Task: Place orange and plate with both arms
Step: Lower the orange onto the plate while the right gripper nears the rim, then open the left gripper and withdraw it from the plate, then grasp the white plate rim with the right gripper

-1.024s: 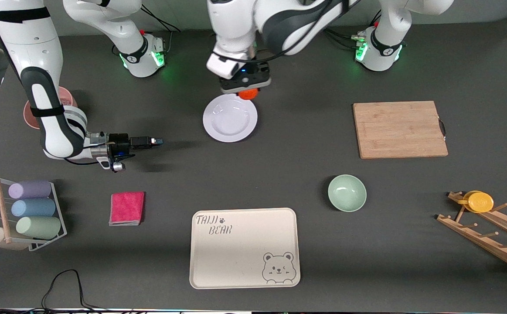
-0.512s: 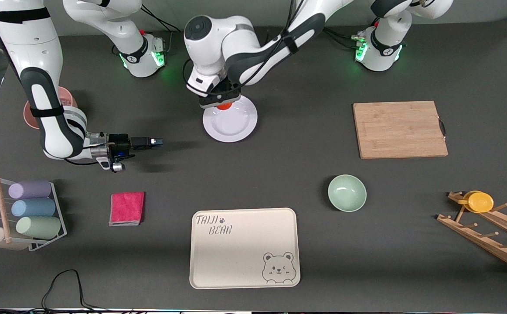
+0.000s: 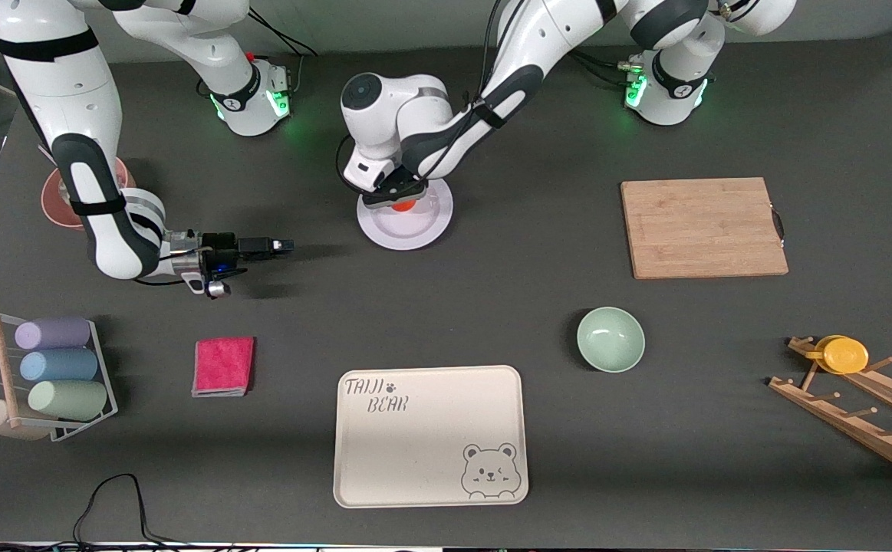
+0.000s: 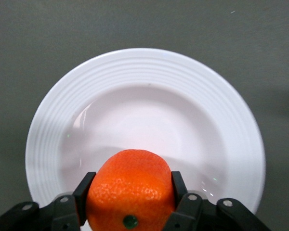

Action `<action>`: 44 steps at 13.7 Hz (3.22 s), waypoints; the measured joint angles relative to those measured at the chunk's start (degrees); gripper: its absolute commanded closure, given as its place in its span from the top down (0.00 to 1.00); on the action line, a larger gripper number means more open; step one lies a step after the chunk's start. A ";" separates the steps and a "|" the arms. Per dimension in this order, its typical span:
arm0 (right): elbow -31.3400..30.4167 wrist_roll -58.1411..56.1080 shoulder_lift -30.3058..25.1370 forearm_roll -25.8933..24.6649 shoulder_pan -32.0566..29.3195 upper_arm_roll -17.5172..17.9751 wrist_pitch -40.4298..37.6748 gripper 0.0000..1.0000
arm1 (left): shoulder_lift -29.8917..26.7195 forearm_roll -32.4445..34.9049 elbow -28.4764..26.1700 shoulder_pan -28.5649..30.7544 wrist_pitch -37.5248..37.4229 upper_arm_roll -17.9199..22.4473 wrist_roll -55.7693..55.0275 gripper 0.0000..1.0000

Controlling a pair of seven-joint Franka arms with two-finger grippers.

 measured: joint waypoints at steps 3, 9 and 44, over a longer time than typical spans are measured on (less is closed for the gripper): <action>-2.74 -3.71 -0.01 0.34 0.04 0.00 0.00 1.00 | 1.70 0.95 -0.52 -0.06 1.74 0.73 -0.02 0.57; -7.70 -9.52 0.00 0.59 0.01 -0.03 0.00 1.00 | 1.83 1.35 -0.33 -0.51 3.69 1.14 -0.02 1.00; -16.61 -20.19 0.07 24.20 14.41 0.21 1.19 1.00 | -44.95 -27.64 -2.61 42.06 -35.72 29.26 86.99 1.00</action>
